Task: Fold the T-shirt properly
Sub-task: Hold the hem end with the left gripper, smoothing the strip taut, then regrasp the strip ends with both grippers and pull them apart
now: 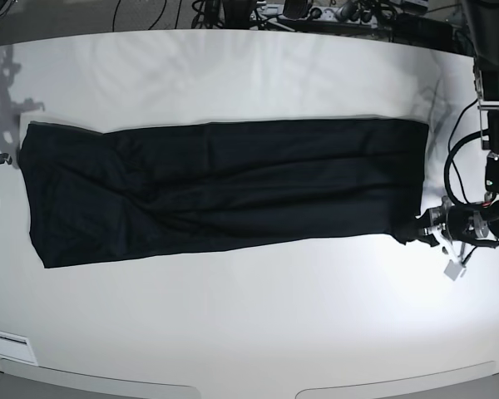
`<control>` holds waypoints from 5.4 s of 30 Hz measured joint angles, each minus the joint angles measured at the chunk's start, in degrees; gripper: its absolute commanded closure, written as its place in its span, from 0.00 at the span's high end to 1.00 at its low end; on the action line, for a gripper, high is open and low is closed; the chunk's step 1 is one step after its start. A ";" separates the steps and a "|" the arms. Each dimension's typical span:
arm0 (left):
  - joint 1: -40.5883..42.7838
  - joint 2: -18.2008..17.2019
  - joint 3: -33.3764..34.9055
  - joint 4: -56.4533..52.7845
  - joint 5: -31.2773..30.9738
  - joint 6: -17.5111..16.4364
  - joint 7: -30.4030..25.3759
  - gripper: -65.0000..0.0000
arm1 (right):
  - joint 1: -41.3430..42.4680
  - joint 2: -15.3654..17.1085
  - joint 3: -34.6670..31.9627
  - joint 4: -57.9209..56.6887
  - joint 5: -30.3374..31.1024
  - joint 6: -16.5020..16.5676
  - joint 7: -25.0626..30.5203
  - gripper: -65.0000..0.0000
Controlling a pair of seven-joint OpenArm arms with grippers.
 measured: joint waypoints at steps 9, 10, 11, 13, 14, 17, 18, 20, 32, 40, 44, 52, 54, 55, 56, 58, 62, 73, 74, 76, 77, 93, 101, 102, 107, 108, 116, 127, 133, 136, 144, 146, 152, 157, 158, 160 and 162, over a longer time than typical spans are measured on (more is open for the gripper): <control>-0.44 0.09 0.00 0.11 -10.47 -7.50 9.81 0.00 | 0.00 0.00 0.00 0.00 0.17 0.02 0.00 0.00; -0.39 0.09 0.00 0.11 -10.47 -7.50 10.64 0.00 | 0.00 0.00 0.00 0.00 0.22 0.04 0.00 0.00; -0.33 0.09 0.00 0.11 -10.47 -7.50 11.23 0.00 | 0.00 0.00 0.00 0.00 0.24 0.02 0.00 0.00; -0.33 0.11 0.00 0.11 -10.47 -7.50 11.87 0.00 | 0.00 0.00 0.00 0.00 0.22 0.02 0.00 0.00; -0.33 0.09 0.00 0.11 -10.47 -7.50 11.85 0.00 | 0.00 0.00 0.00 0.00 0.24 0.02 0.00 0.00; -0.33 0.11 0.00 0.11 -10.47 -7.50 11.85 0.00 | 0.00 0.00 0.00 0.00 0.22 0.02 0.00 0.00; -0.33 0.11 0.00 0.11 -10.47 -7.50 11.87 0.00 | 0.00 0.00 0.00 0.00 0.24 0.02 0.00 0.00; -0.33 0.09 0.00 0.11 -10.47 -7.50 11.87 0.00 | 0.00 0.00 0.00 0.00 0.24 0.04 0.00 0.00; -0.39 -5.53 0.00 6.64 -10.47 -7.63 12.07 0.00 | -0.02 0.00 0.00 0.00 0.24 1.79 0.02 0.00; 0.24 -5.60 0.00 8.11 -10.51 -7.65 12.04 0.00 | 0.00 0.00 0.00 0.00 0.24 1.81 0.00 0.00; 3.08 -5.44 0.00 8.20 -10.47 -7.65 12.11 0.00 | 0.00 0.00 0.00 0.00 0.24 1.81 0.00 0.00; 4.98 -5.46 0.00 8.15 -10.49 -7.65 12.04 0.00 | 0.00 0.00 0.00 0.00 0.24 1.81 0.00 0.00; 5.29 -5.46 0.00 8.15 -10.47 -7.65 12.09 0.00 | -0.02 0.00 0.00 0.00 0.24 1.81 0.00 0.00; 5.31 -5.46 0.00 8.15 -10.23 -7.65 12.04 0.00 | 0.00 0.00 0.00 0.00 0.24 1.81 0.00 0.00; 5.27 -5.46 0.00 8.15 -8.94 -7.65 11.91 0.00 | 0.00 0.00 0.00 0.00 0.24 1.81 0.00 0.00; 5.25 -5.53 0.00 8.17 -6.84 -7.65 11.85 0.00 | 0.00 0.00 0.00 0.00 0.24 1.81 0.00 0.00; 5.27 -6.12 0.00 8.17 -2.67 -7.65 8.98 0.00 | 0.00 -0.02 0.00 0.00 0.24 1.81 0.00 0.00; 5.92 -7.04 0.00 8.17 -6.23 -7.65 7.74 0.20 | 0.00 0.00 0.00 0.00 0.37 1.79 0.00 0.00; 5.92 -7.06 0.00 8.17 -6.19 -7.65 8.90 0.34 | 0.00 0.00 0.00 0.00 0.39 1.81 0.00 0.00; 6.08 -7.37 0.00 8.17 -6.21 -7.67 9.03 0.51 | 0.00 0.00 0.00 0.00 0.42 1.81 0.02 0.00; 6.08 -7.67 0.00 8.15 -6.43 -7.65 9.11 0.51 | 0.00 0.00 0.00 0.00 0.39 1.81 0.00 0.00; 0.33 -15.74 -0.07 8.22 -5.75 -2.93 5.99 0.51 | 0.13 0.22 -14.82 -0.02 8.41 9.97 -2.67 0.00; 0.28 -15.45 -6.34 8.22 -6.62 -2.89 6.54 0.51 | 9.70 0.33 -39.58 -11.98 -23.34 0.98 9.70 0.00; 0.26 -15.47 -7.54 8.20 -6.99 -2.91 7.41 0.51 | 11.02 0.31 -41.13 -14.67 -23.69 0.83 10.40 0.00; 0.33 -15.74 -11.54 8.22 -7.87 -2.91 9.22 0.51 | 16.72 0.00 -44.59 -28.39 -23.08 1.81 15.37 0.00; 0.50 -15.74 -11.63 8.22 -7.87 -2.91 9.27 0.51 | 17.57 0.07 -44.70 -30.71 -22.91 1.77 15.80 0.00; 5.64 -13.60 -11.63 8.07 -9.16 -2.97 9.53 0.51 | 18.99 0.37 -43.45 -35.32 -25.68 -17.29 8.26 0.00; 13.20 -6.73 -11.63 8.02 -10.47 -3.54 10.19 0.51 | 11.87 -0.76 -34.05 -28.24 -34.82 -24.44 2.38 0.03; 13.07 -2.38 -11.63 8.33 -10.47 -3.76 10.32 0.54 | 10.95 -1.11 -25.73 -20.90 -34.12 -21.18 -0.04 0.49; 13.05 0.33 -11.67 8.28 -10.45 -3.78 10.51 0.54 | 11.43 -1.11 -22.36 -18.34 -31.28 -17.55 0.42 0.49; 12.90 6.64 -11.69 8.33 -10.64 -3.85 10.29 0.54 | 11.37 -0.87 -16.15 -17.97 -31.58 -14.47 0.24 0.49; 12.85 7.76 -11.74 8.37 -10.71 -4.20 10.21 0.54 | 11.32 -0.15 -15.52 -17.97 -30.23 -14.49 0.11 0.49; 12.72 10.99 -12.00 8.66 -9.79 -4.46 9.27 0.53 | 11.34 0.81 -15.47 -17.97 -30.18 -14.45 0.09 0.49; 12.55 13.53 -12.09 8.74 -9.77 -4.66 9.03 0.50 | 11.34 0.90 -15.47 -17.97 -30.18 -14.47 0.09 0.49; 12.48 13.86 -12.09 8.83 -8.79 -4.66 9.07 0.44 | 11.37 0.98 -15.47 -17.97 -30.12 -14.45 0.09 0.49; 12.26 14.14 -12.09 8.94 -7.43 -4.68 9.05 0.19 | 11.34 1.14 -15.47 -17.94 -28.55 -14.43 0.09 0.49; 12.20 14.12 -12.09 9.01 -6.05 -4.83 9.05 0.00 | 11.37 1.11 -15.47 -17.94 -27.39 -13.16 0.04 0.49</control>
